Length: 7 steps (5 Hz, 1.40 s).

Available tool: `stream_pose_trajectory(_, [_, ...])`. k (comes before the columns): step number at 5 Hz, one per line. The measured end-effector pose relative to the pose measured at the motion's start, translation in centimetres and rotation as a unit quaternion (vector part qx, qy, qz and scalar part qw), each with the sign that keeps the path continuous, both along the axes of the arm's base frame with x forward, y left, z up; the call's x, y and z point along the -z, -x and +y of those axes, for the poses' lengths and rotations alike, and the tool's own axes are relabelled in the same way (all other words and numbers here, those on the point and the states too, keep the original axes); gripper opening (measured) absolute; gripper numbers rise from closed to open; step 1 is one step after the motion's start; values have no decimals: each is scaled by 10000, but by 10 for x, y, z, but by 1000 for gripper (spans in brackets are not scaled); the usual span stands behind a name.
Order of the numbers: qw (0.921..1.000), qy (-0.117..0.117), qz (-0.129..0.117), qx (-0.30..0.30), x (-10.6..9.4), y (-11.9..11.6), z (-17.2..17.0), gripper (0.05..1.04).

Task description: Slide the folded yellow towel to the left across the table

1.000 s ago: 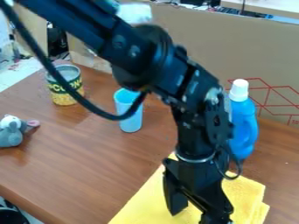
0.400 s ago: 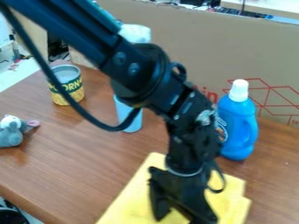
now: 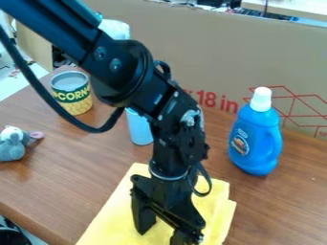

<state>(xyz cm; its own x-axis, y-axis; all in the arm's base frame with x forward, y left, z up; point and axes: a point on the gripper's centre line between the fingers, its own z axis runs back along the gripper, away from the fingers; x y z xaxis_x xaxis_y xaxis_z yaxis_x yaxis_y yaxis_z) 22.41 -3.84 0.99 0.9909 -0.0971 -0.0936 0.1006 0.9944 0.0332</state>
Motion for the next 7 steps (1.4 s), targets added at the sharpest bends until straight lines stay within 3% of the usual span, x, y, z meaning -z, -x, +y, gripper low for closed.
stream_pose_trajectory(2, [10000,25,27,-53,4,-24,29,1001])
stream_pose_trajectory(3, [9992,-41,392,102,2,-17,46,1001])
stream_pose_trajectory(5, [9910,127,1275,-385,-2,26,82,1001])
stream_pose_trajectory(7, [9909,266,1317,-87,-2,18,89,1000])
